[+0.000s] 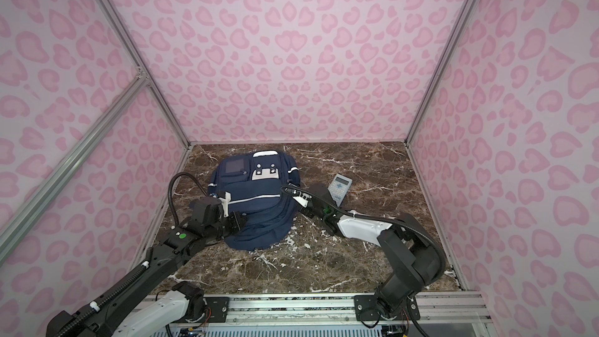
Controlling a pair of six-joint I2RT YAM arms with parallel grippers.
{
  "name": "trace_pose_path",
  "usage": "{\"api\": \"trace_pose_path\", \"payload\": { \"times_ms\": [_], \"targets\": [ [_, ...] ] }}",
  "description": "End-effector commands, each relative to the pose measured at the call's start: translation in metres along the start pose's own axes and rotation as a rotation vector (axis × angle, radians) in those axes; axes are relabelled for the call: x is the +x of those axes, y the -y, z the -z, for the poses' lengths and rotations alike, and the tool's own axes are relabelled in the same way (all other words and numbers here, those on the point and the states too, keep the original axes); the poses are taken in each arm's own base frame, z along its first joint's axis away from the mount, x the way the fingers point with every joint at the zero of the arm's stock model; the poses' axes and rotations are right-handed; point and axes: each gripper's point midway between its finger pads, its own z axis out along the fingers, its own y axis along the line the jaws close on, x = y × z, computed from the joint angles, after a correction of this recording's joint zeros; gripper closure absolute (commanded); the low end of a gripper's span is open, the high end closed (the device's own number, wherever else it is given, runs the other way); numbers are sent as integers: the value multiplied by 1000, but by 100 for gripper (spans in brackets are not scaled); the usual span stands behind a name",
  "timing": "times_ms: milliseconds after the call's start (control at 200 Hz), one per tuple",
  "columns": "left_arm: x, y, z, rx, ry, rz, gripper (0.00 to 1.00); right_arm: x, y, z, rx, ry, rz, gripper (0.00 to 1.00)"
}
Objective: Pack the student bag
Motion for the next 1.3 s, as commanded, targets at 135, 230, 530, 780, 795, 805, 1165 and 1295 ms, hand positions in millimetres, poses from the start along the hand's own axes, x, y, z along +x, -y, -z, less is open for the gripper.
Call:
{"api": "trace_pose_path", "payload": {
  "times_ms": [135,230,530,780,795,805,1165,1295],
  "targets": [
    [3,27,-4,85,-21,-4,97,-45,-42,38,-123,119,-2,46],
    [4,35,-3,116,-37,-10,97,-69,-58,32,-142,168,17,45],
    [12,51,-2,196,-96,-25,97,-98,-105,-14,-121,189,93,73],
    [-6,4,-1,62,-38,31,97,-42,-81,-15,-97,46,155,100],
    [-9,-1,-1,46,-29,33,97,-39,-78,-14,-99,38,156,100],
    [-10,-4,0,35,-23,36,97,-38,-77,-13,-100,35,156,100],
    [-20,-29,12,-31,20,51,97,-1,23,-37,52,-82,62,97],
    [-5,-6,11,35,-14,24,97,-16,23,-35,47,-39,14,66]
  ]
}}
